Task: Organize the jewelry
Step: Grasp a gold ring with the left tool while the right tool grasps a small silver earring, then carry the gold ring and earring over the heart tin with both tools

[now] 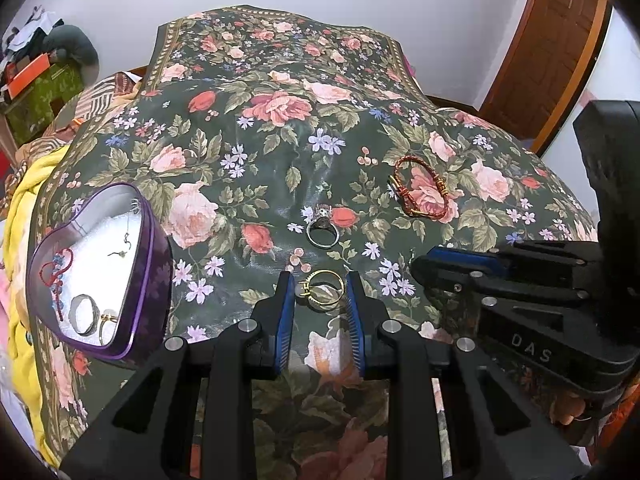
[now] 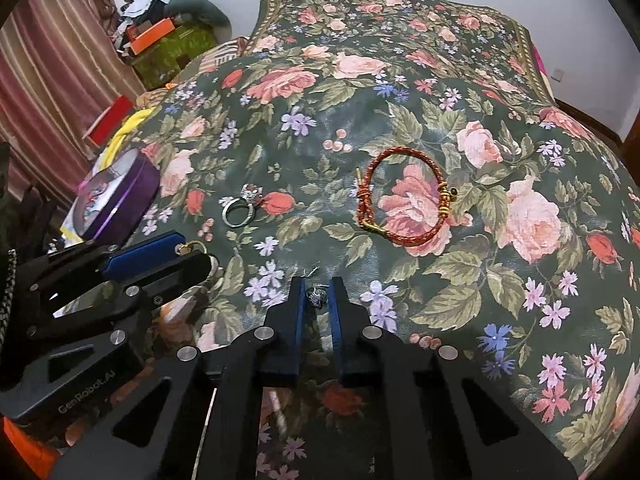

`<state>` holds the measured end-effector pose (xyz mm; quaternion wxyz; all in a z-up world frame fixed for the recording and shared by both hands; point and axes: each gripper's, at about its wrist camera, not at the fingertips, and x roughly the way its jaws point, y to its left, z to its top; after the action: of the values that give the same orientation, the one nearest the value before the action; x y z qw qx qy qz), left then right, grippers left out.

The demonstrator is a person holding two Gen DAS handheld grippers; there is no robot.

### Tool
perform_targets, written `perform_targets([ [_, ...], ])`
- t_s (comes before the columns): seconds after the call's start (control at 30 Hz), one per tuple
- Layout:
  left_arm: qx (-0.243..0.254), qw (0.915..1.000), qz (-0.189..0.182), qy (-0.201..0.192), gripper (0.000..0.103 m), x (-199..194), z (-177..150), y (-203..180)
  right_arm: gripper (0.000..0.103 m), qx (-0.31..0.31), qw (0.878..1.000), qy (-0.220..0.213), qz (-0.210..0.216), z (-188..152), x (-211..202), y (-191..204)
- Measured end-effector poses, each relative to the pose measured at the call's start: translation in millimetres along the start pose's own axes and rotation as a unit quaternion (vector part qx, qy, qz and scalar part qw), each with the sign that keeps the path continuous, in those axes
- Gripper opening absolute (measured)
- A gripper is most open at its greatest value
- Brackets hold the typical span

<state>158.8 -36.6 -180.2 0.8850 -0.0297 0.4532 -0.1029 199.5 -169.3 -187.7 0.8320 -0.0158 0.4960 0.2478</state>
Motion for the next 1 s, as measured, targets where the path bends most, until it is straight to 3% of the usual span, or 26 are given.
perform_targets([
  [0.6, 0.001, 0.9989, 0.009, -0.046, 0.024, -50, 6, -6, 0.010, 0.004, 0.998, -0.057, -0.002, 7, -48, 10],
  [1.0, 0.000, 0.9952, 0.011, -0.097, 0.024, -98, 9, -4, 0.010, -0.028, 0.993, -0.110, -0.012, 18, -88, 40],
])
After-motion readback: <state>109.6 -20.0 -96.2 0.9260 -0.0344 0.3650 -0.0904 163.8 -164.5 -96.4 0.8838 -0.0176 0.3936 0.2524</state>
